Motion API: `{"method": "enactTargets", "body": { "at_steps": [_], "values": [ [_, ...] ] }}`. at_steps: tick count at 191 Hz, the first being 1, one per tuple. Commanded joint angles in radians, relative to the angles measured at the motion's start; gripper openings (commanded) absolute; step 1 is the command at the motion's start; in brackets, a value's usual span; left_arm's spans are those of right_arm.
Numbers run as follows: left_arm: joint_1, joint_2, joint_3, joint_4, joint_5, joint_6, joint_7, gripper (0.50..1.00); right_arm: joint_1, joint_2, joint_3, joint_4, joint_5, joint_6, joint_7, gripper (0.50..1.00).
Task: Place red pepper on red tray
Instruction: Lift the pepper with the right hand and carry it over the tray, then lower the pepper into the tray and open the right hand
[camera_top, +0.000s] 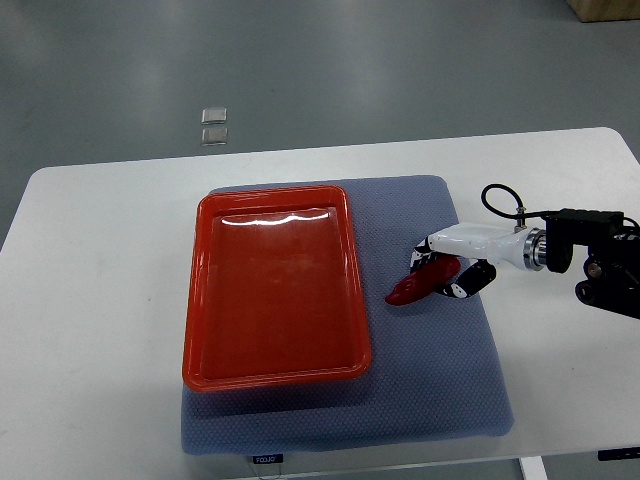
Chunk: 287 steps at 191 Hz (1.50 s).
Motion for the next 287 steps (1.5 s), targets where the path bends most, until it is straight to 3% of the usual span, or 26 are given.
{"method": "enactTargets", "body": {
  "at_steps": [1, 23, 87, 179, 221, 241, 271, 287],
  "values": [
    [0.000, 0.000, 0.000, 0.000, 0.000, 0.000, 0.000, 1.000, 0.007, 0.000, 0.000, -0.001, 0.000, -0.005, 0.003, 0.547],
    [0.000, 0.000, 0.000, 0.000, 0.000, 0.000, 0.000, 1.000, 0.011, -0.001, 0.000, -0.001, 0.001, -0.008, 0.011, 0.502],
    [0.000, 0.000, 0.000, 0.000, -0.001, 0.000, 0.000, 1.000, 0.130, 0.011, 0.006, -0.002, 0.043, -0.014, 0.011, 0.507],
    [0.000, 0.000, 0.000, 0.000, 0.000, 0.000, 0.000, 1.000, 0.204, 0.396, -0.038, -0.169, 0.124, 0.001, 0.009, 0.517],
    [0.000, 0.000, 0.000, 0.000, 0.000, 0.000, 0.000, 1.000, 0.188, 0.505, -0.045, -0.237, 0.121, 0.001, 0.004, 0.531],
    [0.000, 0.000, 0.000, 0.000, 0.000, 0.000, 0.000, 1.000, 0.178, 0.528, -0.045, -0.260, 0.119, 0.001, 0.001, 0.572],
    [0.000, 0.000, 0.000, 0.000, 0.000, 0.000, 0.000, 1.000, 0.155, 0.534, -0.043, -0.264, 0.133, 0.000, -0.002, 0.778],
    [0.000, 0.000, 0.000, 0.000, 0.000, 0.000, 0.000, 1.000, 0.150, 0.532, -0.041, -0.264, 0.135, 0.000, -0.002, 0.823]
  ]
}}
